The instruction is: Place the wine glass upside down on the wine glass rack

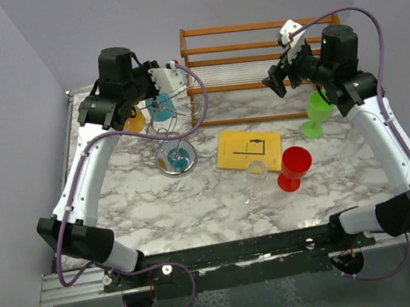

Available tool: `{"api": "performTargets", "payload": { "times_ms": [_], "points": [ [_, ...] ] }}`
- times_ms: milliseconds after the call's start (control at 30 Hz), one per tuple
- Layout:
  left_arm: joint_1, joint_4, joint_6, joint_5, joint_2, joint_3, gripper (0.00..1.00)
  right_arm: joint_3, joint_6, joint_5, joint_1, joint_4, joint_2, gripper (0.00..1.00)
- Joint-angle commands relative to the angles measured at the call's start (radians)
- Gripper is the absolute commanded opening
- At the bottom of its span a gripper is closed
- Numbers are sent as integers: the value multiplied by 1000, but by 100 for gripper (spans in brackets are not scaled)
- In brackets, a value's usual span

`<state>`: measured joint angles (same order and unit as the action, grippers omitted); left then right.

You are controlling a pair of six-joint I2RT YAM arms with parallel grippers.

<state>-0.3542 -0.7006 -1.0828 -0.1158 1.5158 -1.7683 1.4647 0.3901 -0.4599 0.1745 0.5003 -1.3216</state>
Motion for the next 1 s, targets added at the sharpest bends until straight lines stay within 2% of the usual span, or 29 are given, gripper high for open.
{"api": "performTargets", "payload": {
  "times_ms": [0,200,533,967],
  "points": [
    [10,-44,11,-44,-41,21,35,-11,6,20,-5,-25,25,84],
    [23,-47,7,-54,-45,20,38,-7,4,19,-6,-23,24,84],
    [51,-85,10,-145,-36,-9,44,-8,4,17,-6,-25,17,84],
    [70,-47,74,-245,0,-45,44,-25,12,29,-6,-32,27,84]
  ]
}}
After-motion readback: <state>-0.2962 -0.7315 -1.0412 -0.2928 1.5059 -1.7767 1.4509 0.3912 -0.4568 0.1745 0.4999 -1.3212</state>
